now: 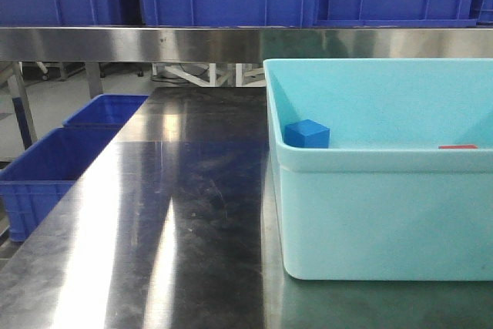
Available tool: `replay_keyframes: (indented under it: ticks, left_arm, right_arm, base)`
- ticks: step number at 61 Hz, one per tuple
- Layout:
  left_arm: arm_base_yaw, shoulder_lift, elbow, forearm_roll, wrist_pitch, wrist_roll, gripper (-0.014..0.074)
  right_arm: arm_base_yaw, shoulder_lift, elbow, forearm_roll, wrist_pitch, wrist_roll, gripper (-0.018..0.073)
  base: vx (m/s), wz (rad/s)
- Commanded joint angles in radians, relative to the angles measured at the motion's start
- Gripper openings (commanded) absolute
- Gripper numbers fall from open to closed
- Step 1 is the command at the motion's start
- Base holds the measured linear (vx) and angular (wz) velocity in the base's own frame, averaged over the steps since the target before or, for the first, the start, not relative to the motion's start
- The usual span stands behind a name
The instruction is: Pick red cube and place on left shelf
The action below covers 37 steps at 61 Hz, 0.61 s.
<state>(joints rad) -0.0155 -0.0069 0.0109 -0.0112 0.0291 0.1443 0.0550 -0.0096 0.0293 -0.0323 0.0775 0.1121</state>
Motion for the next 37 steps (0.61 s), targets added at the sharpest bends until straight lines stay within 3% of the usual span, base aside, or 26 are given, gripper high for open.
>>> replay_keyframes:
  ticks: [1, 37]
  left_arm:
    - [-0.005, 0.008, 0.022, -0.005, -0.09, 0.001, 0.0106]
    - [-0.005, 0.008, 0.022, -0.005, -0.09, 0.001, 0.0106]
  right_arm:
    - [-0.003, -0.019, -0.025, -0.013, -0.094, -0.01, 0.0059]
    - [-0.003, -0.019, -0.025, -0.013, -0.094, -0.01, 0.0059]
  base:
    - [0.0, 0.0]
    - [0.0, 0.0]
